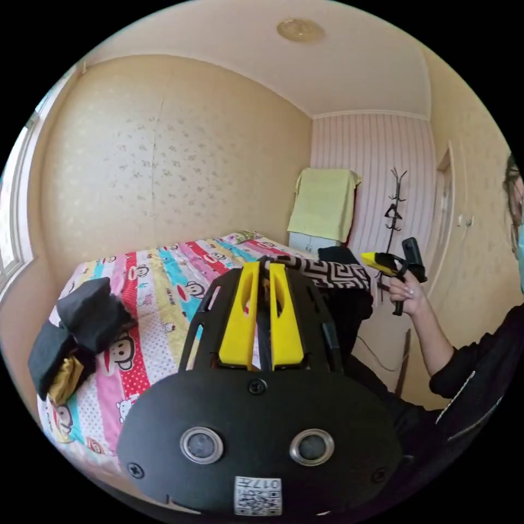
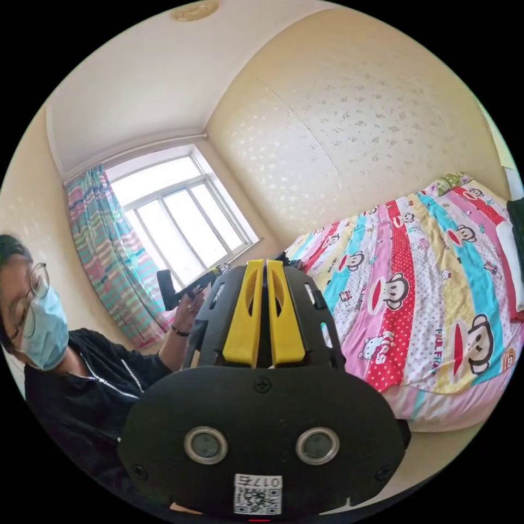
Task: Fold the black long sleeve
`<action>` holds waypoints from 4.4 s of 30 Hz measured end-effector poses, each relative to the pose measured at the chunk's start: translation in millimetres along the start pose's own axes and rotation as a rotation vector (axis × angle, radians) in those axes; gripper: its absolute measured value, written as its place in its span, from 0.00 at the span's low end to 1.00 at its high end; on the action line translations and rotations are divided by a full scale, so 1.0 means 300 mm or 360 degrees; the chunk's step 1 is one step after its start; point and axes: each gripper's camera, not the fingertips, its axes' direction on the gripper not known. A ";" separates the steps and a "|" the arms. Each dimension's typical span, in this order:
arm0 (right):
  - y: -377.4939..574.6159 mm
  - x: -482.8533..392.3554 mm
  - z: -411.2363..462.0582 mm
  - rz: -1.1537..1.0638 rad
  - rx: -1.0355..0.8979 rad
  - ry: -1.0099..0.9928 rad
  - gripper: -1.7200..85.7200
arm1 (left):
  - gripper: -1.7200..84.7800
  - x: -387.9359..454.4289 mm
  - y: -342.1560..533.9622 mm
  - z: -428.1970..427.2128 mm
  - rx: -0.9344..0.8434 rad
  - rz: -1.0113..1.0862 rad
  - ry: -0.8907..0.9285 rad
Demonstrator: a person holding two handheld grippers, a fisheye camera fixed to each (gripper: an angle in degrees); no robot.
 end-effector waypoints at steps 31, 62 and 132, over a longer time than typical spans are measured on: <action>0.877 0.454 0.797 0.0006 -0.0950 0.0424 0.06 | 0.12 -0.480 0.326 0.127 -0.0581 -0.1142 0.0448; 0.910 0.671 0.307 0.0049 -0.0763 -0.0777 0.03 | 0.06 -0.853 0.323 -0.199 -0.0123 -0.1828 0.0103; 0.522 0.766 0.107 -0.0057 -0.0175 -0.1079 0.14 | 0.01 0.304 -0.182 -0.235 0.0838 0.0254 0.2559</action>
